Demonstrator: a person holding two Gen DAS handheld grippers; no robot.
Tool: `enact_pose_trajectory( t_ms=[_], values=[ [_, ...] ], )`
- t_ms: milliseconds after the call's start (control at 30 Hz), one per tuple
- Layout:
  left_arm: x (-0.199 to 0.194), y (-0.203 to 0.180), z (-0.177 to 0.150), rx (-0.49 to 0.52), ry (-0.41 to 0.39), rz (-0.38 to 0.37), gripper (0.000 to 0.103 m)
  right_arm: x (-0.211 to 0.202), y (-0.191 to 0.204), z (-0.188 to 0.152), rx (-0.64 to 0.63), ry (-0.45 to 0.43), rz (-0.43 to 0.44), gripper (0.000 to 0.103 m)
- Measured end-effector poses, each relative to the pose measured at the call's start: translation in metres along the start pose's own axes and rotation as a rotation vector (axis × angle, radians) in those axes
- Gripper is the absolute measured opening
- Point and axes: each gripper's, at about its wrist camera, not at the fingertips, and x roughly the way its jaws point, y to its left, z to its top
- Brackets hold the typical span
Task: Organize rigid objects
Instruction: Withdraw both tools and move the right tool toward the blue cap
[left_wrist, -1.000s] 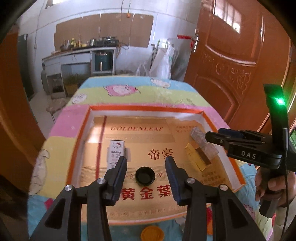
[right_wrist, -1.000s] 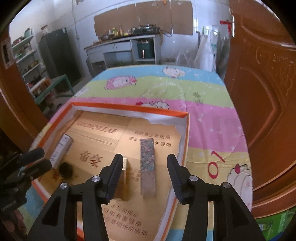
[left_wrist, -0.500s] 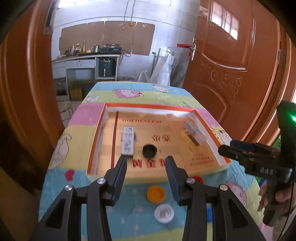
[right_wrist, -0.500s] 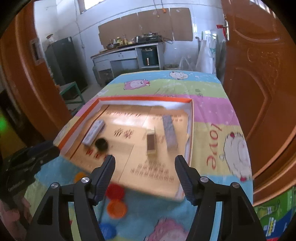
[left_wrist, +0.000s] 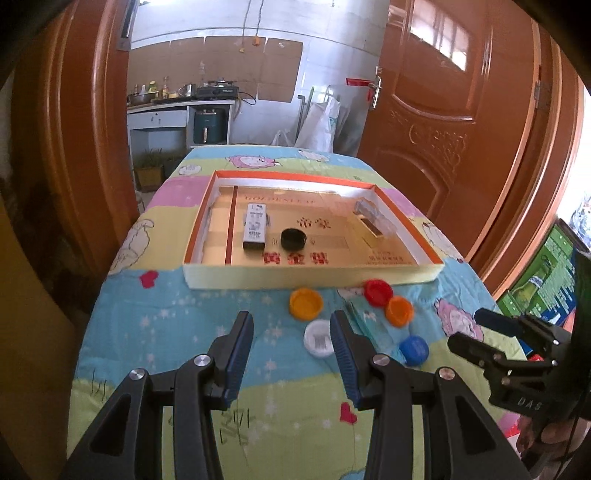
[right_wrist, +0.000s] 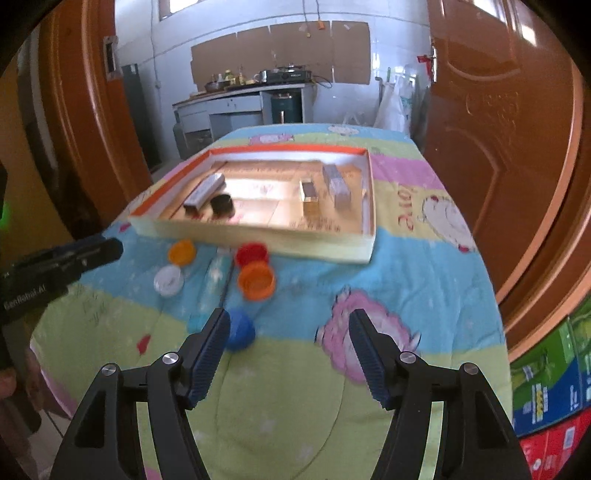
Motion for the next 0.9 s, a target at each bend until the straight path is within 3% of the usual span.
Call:
enact_pose_trajectory(
  t_ms=[467, 900],
  values=[
    [-0.002, 0.002, -0.015, -0.003, 0.018, -0.012, 0.043, 0.023, 0.015, -0.016, -0.006, 0.069, 0.009, 0.068],
    [0.007, -0.001, -0.020, 0.016, 0.046, -0.023, 0.043, 0.042, 0.030, -0.004, -0.057, 0.061, -0.015, 0.052]
  ],
)
